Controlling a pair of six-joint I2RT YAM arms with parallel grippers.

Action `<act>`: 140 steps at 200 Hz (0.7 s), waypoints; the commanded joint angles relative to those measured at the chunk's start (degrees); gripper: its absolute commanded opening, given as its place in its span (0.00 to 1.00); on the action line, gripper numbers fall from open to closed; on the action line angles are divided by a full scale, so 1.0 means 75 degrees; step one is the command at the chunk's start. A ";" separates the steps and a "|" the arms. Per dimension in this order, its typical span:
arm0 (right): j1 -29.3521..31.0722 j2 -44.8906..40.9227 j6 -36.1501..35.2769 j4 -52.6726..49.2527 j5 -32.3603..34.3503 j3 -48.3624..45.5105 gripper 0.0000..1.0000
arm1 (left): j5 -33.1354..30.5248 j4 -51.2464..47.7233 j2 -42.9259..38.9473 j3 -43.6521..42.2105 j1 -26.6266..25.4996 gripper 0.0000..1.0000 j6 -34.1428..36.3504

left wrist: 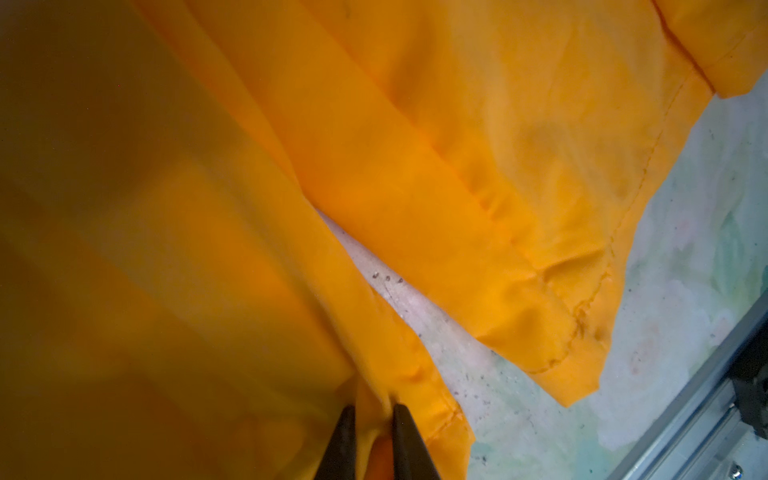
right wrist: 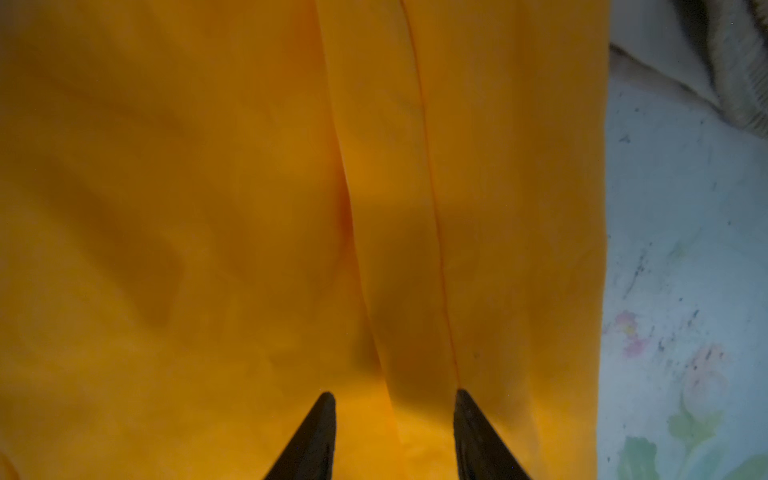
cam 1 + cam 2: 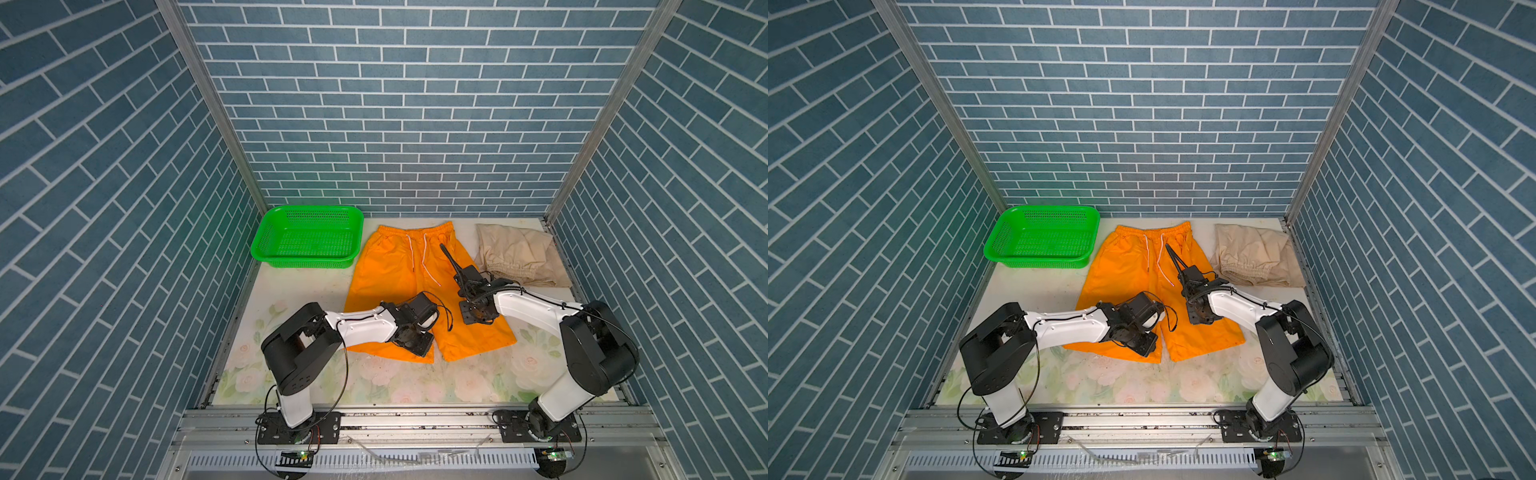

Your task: Fold and stack the shorts

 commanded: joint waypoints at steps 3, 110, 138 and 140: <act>-0.0001 0.0379 -0.0274 0.0641 0.0394 0.0527 0.48 | 0.0073 0.0020 -0.0157 -0.0147 -0.0041 0.18 -0.0063; -0.0839 0.1199 -0.1123 0.0694 -0.0064 0.1426 0.00 | 0.0049 0.0038 -0.0096 -0.0201 -0.0042 0.17 -0.0081; -0.1502 0.1039 -0.1763 -0.0136 -0.1301 0.2010 0.00 | 0.0054 0.0020 -0.0081 -0.0171 -0.0037 0.17 -0.0086; -0.1567 0.1032 -0.1798 -0.0223 -0.1388 0.2064 0.00 | 0.0060 0.0020 -0.0079 -0.0171 -0.0038 0.17 -0.0088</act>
